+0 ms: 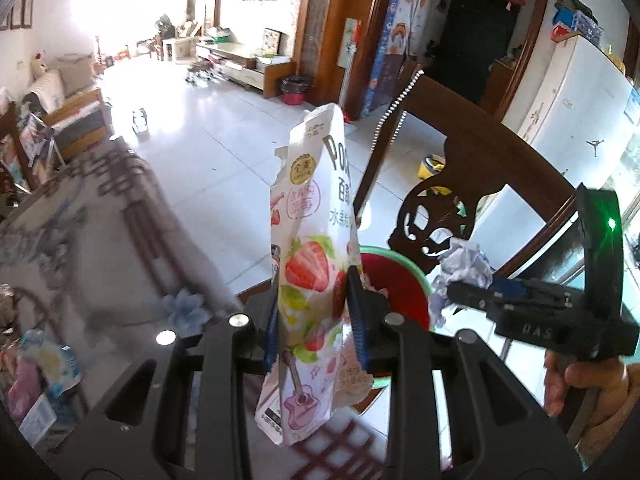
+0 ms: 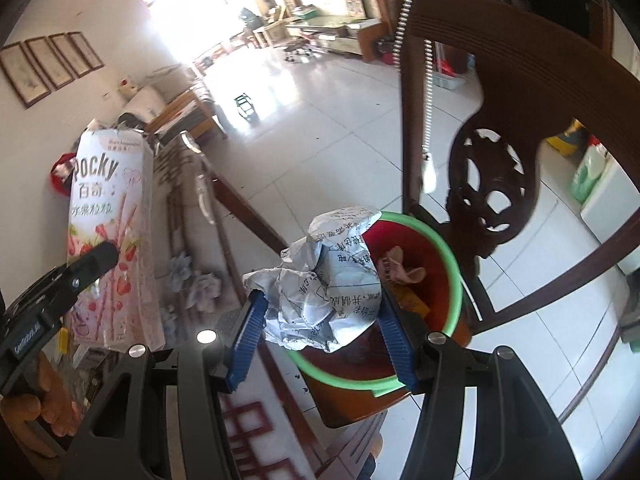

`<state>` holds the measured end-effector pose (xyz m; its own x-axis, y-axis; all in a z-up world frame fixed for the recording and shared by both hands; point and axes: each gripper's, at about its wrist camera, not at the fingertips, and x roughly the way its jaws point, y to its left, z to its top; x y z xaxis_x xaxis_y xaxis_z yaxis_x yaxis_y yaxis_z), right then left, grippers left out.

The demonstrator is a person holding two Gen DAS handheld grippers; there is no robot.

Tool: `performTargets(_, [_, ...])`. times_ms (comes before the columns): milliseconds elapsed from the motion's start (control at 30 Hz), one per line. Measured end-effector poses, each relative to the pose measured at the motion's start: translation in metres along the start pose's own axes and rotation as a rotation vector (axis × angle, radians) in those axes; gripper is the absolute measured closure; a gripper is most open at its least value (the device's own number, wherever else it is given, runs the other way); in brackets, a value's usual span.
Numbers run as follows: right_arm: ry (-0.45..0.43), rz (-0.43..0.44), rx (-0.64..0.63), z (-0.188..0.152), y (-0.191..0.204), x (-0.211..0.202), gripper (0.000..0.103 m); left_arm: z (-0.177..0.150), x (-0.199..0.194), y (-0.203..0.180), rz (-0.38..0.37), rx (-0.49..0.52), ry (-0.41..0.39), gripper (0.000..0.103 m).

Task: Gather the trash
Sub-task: 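Carry the Pocky box and newspaper over the red bucket and release both, then grasp the crumpled brown paper with the left tool while the right tool grasps the blue snack bag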

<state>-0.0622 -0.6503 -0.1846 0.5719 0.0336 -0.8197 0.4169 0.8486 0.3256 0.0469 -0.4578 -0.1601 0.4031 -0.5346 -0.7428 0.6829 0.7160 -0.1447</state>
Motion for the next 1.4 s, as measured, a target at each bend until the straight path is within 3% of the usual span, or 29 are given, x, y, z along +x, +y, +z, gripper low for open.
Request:
performTargets(300, [0.032, -0.018, 0.044, -0.002, -0.017, 0.009, 0.048, 0.012, 0.051, -0.022, -0.048, 0.046, 0.086, 0.075])
performTargets(600, [0.040, -0.029, 0.056, -0.002, -0.020, 0.013, 0.048, 0.012, 0.069, -0.030, -0.062, 0.054, 0.129, 0.074])
performTargets(667, [0.036, -0.037, 0.058, -0.002, -0.021, 0.013, 0.047, 0.015, 0.071, -0.030, -0.070, 0.045, 0.132, 0.063])
performTargets(700, [0.034, -0.041, 0.060, -0.002, -0.021, 0.012, 0.045, 0.016, 0.069, -0.029, -0.070, 0.042, 0.126, 0.046])
performTargets(733, [0.032, -0.049, 0.067, -0.002, -0.021, 0.012, 0.042, 0.018, 0.067, -0.028, -0.071, 0.033, 0.100, 0.035])
performTargets(767, [0.031, -0.053, 0.075, -0.002, -0.022, 0.011, 0.041, 0.020, 0.064, -0.028, -0.072, 0.025, 0.075, 0.034])
performTargets(1067, [0.000, -0.058, 0.081, -0.006, -0.020, -0.004, 0.038, 0.016, 0.023, 0.002, -0.028, -0.034, 0.019, 0.033])
performTargets(1267, [-0.032, -0.090, -0.030, -0.004, 0.014, -0.020, 0.038, -0.014, -0.032, 0.037, 0.108, -0.019, -0.030, 0.033])
performTargets(1400, [-0.037, -0.050, -0.071, -0.004, 0.043, -0.023, 0.037, -0.042, -0.068, 0.077, 0.190, -0.145, -0.049, 0.033])
